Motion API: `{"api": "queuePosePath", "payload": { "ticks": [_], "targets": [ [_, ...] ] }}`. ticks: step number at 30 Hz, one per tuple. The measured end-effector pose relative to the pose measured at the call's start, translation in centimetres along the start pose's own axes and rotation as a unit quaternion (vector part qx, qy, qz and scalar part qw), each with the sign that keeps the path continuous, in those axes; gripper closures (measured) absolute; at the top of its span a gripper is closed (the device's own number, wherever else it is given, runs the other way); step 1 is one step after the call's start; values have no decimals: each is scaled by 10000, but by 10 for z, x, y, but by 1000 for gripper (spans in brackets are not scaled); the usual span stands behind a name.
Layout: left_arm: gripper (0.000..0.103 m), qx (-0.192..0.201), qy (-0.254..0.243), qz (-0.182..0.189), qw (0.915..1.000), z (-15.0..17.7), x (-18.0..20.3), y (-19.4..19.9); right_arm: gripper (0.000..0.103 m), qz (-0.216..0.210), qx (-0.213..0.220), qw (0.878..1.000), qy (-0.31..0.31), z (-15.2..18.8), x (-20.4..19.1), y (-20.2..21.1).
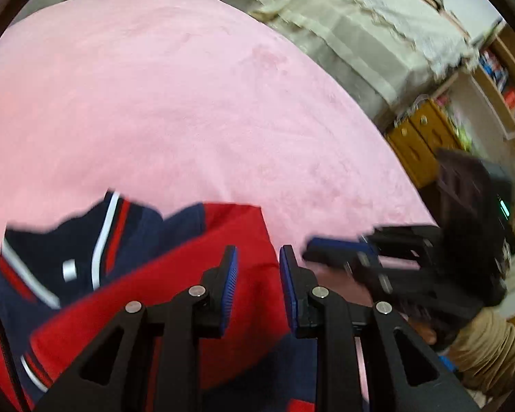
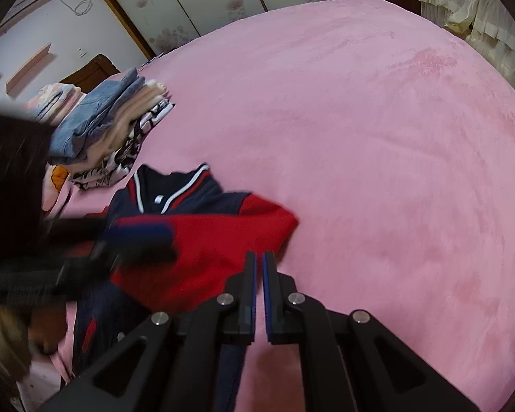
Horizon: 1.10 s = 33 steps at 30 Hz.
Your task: Fold large clothes
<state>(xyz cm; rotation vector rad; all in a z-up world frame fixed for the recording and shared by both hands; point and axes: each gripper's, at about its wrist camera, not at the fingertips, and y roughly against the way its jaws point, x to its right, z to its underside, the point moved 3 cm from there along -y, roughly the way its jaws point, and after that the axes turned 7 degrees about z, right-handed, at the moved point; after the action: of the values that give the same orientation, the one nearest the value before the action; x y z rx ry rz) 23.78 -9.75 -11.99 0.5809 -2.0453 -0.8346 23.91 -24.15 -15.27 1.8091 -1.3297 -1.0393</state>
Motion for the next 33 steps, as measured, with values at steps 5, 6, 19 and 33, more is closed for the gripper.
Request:
{"api": "queuePosePath", "payload": {
  "ticks": [5,6,19,33],
  "targets": [
    [81,-598,-192,170,9979,-23,-5,-27,66,70,88,9999,27,24,-8,3],
    [81,-700,-230,203,9971,-27,-6,-35,66,52,77,10000,28,29,-10,3],
    [96,-1269,-456,-283,9905,-47,-15,-95,82,131,115,9998,12,50,-25,-11],
    [103,-543,195,-838,9948,-53,-41,-99,94,393,338,9987,-19,75,-30,-8]
  ]
}}
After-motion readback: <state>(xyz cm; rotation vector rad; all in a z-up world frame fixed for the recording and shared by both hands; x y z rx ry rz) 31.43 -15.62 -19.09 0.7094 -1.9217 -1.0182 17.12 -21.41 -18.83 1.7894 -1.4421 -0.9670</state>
